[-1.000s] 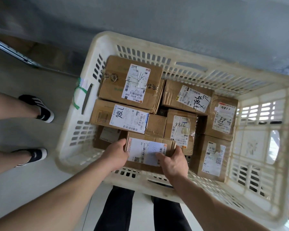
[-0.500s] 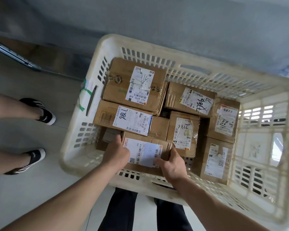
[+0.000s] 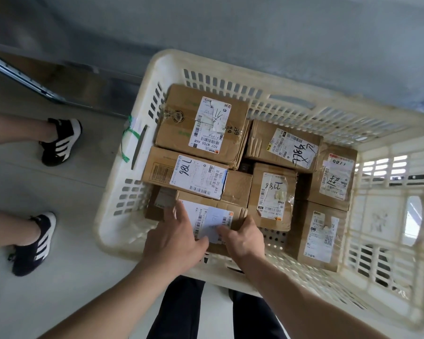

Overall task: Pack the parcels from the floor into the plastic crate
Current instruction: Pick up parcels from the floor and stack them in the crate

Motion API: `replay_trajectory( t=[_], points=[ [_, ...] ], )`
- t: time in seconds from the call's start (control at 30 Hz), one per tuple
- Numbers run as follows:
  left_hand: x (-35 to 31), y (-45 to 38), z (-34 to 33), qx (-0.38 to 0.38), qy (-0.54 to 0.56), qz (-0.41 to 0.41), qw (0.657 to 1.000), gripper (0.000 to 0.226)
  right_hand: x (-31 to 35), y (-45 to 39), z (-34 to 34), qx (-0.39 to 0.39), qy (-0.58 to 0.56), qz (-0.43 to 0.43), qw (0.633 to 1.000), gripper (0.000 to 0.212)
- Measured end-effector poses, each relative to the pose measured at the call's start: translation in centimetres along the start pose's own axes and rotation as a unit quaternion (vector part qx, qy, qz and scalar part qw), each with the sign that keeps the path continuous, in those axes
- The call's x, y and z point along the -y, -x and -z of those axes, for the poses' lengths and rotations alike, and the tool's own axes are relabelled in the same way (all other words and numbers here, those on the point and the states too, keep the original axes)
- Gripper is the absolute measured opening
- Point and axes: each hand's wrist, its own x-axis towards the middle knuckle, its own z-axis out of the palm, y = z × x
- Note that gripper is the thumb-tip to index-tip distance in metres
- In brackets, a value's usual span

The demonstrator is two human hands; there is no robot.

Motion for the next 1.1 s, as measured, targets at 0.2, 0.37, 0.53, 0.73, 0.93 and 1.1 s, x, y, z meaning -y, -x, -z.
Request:
replay_trajectory(
  t=[0.2, 0.37, 0.53, 0.73, 0.93, 1.1],
  points=[
    [-0.3, -0.1, -0.2, -0.015, -0.016, -0.020, 1.000, 0.082, 1.8, 0.6, -2.7, 0.022, -0.024, 0.034, 0.999, 0.033],
    [-0.1, -0.2, -0.6, -0.028, -0.010, -0.026, 0.999, 0.066, 2.5, 0.1, -4.0, 0.044, -0.050, 0.051, 0.996, 0.019],
    [-0.2, -0.3, -0.7, -0.031, -0.019, -0.024, 0.999, 0.060, 2.9, 0.3, -3.8, 0.065, -0.076, 0.077, 0.992, 0.008],
    [-0.1, -0.4, -0.8, -0.023, -0.022, -0.031, 0.999, 0.057, 2.4, -0.5, -4.7, 0.123, -0.112, 0.062, 0.984, 0.045],
    [-0.1, -0.5, -0.8, -0.015, -0.020, -0.030, 0.999, 0.056, 2.7, -0.6, -4.9, 0.146, -0.095, 0.046, 0.984, 0.063],
    [0.0, -0.4, -0.9, -0.024, -0.024, -0.031, 0.999, 0.055, 3.4, 0.2, -4.6, 0.087, -0.040, 0.074, 0.993, 0.047]
  ],
)
